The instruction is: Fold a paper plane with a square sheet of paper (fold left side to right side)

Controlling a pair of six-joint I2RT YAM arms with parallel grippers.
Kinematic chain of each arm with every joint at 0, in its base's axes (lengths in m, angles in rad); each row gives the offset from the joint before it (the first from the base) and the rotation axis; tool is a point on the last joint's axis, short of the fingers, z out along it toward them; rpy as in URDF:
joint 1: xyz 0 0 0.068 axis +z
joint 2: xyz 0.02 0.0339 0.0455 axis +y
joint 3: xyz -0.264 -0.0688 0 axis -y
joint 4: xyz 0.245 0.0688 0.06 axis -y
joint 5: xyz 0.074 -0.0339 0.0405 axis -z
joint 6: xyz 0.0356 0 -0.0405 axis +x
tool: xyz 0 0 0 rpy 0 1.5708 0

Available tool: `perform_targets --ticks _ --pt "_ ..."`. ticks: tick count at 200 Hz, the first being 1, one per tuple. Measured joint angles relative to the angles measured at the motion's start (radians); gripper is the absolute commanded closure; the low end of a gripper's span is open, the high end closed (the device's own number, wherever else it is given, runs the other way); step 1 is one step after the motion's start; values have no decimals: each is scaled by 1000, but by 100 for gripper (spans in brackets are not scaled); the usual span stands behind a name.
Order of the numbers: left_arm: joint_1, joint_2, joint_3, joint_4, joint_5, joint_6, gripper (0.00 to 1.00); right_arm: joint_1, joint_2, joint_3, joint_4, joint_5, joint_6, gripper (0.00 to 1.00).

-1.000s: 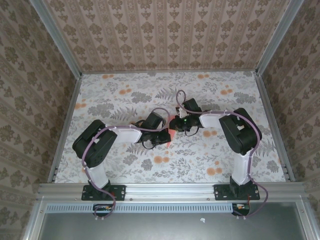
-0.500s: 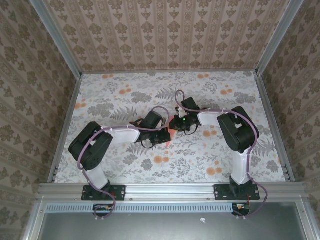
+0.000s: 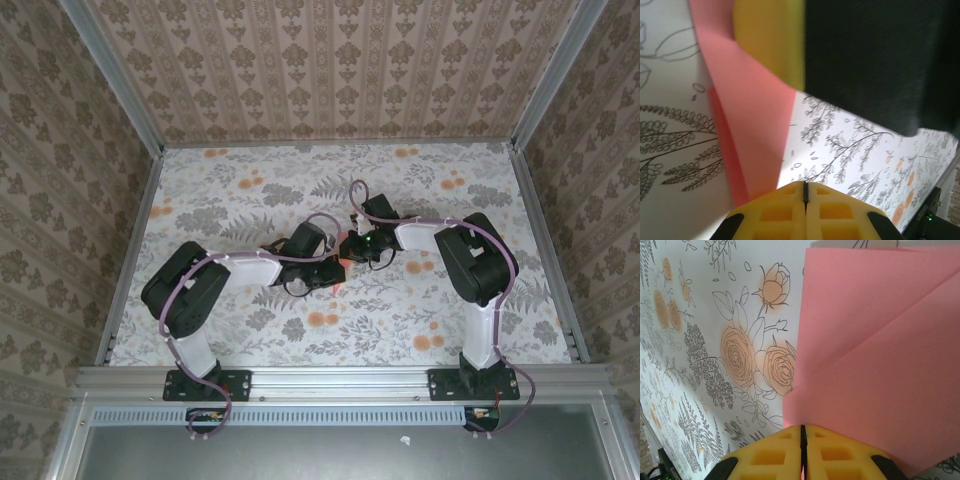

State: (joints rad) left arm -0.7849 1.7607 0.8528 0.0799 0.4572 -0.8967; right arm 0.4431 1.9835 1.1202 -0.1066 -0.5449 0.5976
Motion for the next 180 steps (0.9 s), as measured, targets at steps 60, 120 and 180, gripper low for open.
perform_targets --ticks 60,120,180 --pt "1 24 -14 14 7 0 94 0 5 17 -30 10 -19 90" --pt "1 23 -28 30 0 0 94 0 16 43 -69 12 -26 90" --pt "13 -8 -56 22 -11 0 94 0 28 72 -112 14 -42 90"
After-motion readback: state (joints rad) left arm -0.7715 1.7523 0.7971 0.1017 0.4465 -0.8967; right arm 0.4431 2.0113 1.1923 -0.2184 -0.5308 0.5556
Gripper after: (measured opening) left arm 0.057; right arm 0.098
